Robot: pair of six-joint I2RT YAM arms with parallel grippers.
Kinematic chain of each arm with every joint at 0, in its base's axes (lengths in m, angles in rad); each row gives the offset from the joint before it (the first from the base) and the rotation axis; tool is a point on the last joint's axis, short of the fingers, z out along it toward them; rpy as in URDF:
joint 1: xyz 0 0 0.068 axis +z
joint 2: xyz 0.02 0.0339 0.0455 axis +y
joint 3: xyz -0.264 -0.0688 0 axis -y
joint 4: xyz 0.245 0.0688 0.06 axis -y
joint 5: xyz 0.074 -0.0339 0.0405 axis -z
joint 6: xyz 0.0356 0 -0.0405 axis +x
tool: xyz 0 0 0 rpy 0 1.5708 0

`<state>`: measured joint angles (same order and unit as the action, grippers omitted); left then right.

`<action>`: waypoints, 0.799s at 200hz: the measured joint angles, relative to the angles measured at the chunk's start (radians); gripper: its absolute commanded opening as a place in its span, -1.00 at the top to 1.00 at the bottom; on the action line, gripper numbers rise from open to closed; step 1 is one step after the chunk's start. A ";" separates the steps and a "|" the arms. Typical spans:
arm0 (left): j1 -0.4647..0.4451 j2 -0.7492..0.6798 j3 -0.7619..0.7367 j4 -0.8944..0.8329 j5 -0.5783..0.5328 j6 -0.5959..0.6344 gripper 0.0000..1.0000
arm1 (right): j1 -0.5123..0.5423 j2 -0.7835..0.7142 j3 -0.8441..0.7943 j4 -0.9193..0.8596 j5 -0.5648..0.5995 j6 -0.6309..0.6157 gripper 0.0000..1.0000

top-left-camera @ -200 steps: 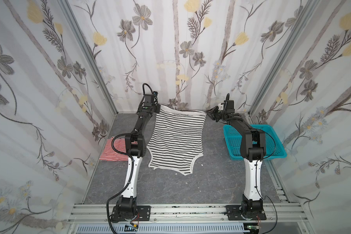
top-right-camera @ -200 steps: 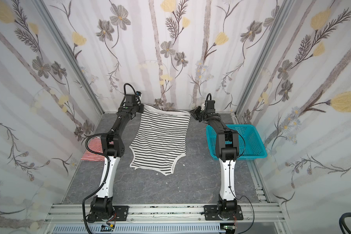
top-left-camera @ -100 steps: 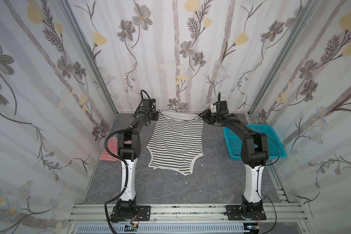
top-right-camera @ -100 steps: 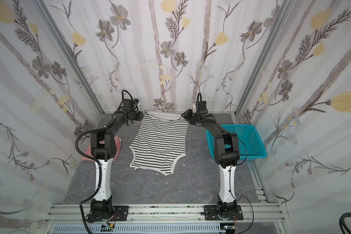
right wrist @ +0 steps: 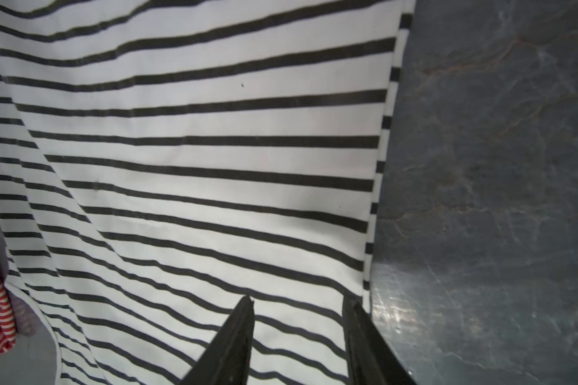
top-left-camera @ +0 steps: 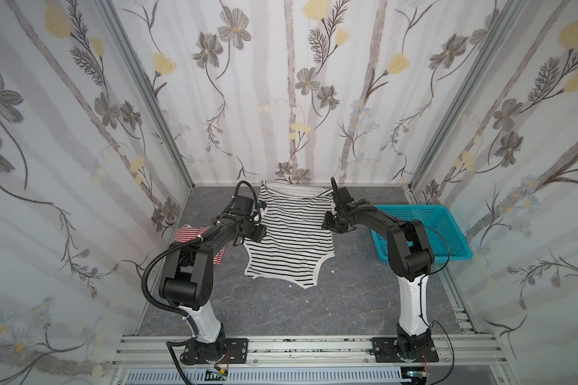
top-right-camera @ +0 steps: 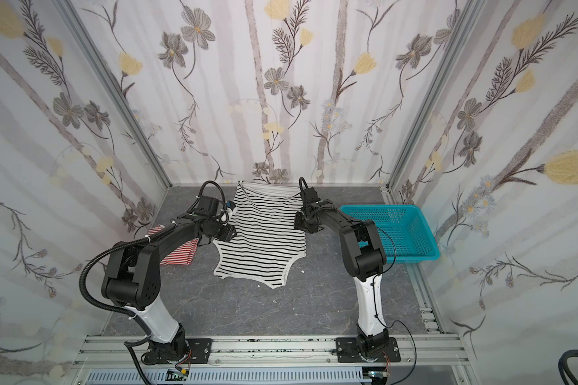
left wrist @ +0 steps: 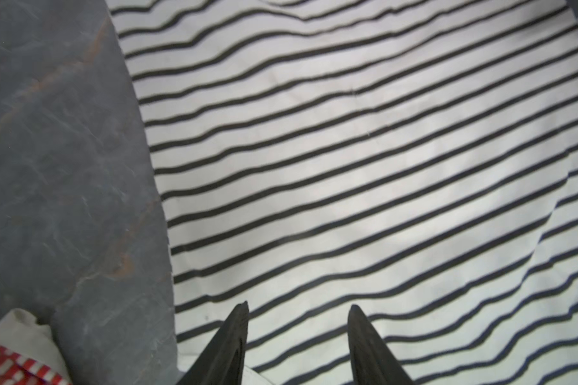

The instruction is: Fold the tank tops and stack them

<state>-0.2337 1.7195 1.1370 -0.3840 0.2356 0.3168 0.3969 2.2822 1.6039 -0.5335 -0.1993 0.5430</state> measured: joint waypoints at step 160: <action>-0.028 0.139 -0.006 0.028 -0.250 0.199 0.01 | 0.102 -0.144 -0.289 0.103 0.077 -0.003 0.13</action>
<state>-0.2619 1.8587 1.1309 -0.3557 -0.0143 0.5159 0.4992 2.1384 1.3148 -0.4309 -0.1219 0.5404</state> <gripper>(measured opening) 0.497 0.437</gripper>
